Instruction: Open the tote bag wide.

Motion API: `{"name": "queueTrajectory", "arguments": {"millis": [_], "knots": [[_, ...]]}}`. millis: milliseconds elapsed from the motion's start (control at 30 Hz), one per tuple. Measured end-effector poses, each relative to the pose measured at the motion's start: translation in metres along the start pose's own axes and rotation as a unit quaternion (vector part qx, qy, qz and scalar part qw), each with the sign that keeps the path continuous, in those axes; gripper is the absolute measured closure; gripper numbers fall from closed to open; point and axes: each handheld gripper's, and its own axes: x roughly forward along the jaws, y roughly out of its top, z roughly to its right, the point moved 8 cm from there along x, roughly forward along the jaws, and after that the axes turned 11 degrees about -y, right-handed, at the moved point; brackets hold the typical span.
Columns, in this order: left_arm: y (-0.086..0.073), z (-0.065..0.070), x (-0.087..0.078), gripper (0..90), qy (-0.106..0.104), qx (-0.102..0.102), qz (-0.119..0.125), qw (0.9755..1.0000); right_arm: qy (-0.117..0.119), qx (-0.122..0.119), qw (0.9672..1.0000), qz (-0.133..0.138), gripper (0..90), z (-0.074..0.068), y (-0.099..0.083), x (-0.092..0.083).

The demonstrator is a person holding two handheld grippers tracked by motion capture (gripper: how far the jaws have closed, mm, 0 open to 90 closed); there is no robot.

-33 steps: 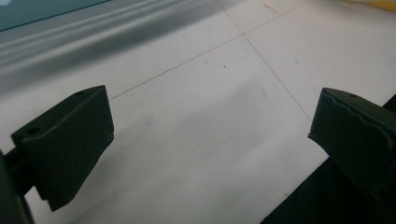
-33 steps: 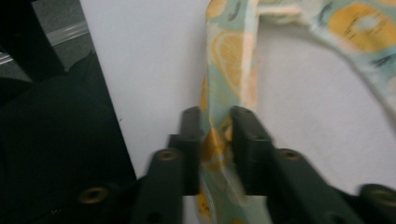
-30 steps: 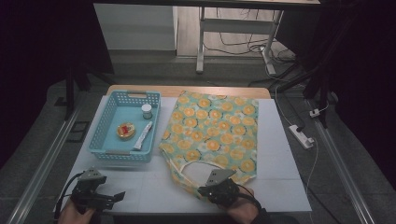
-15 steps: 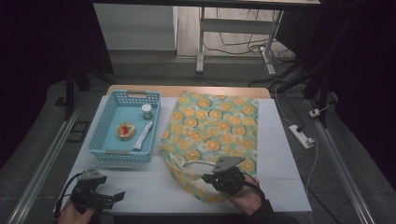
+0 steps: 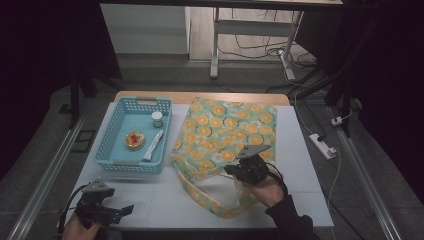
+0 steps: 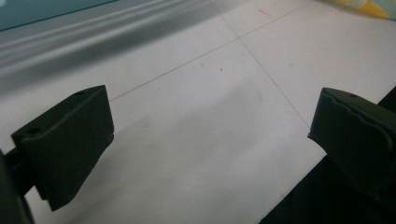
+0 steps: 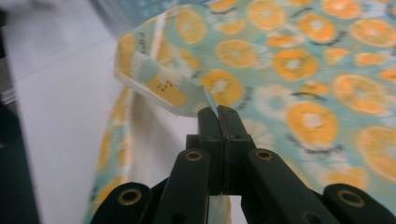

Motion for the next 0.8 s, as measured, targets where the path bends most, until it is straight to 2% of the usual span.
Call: {"name": "queueTrajectory", "arguments": {"millis": [100, 367, 500, 800], "knots": [[0.0, 0.001, 0.0, 0.0, 0.001, 0.002, 0.0, 1.0, 0.004, 0.019, 0.9998, 0.001, 89.6, 0.012, -0.002, 0.003], [0.0, 0.001, 0.0, 0.0, 0.0, 0.002, -0.001, 1.0, -0.017, 0.039, 0.9991, 0.007, 89.7, 0.038, 0.01, 0.002], [0.0, 0.001, 0.0, 0.0, -0.001, 0.002, -0.001, 1.0, -0.024, 0.037, 0.999, 0.009, 89.6, 0.048, 0.016, 0.004], [0.0, 0.0, 0.0, 0.0, -0.002, -0.001, -0.002, 1.0, -0.058, 0.036, 0.9975, 0.019, 89.6, 0.076, 0.035, 0.011]]}}
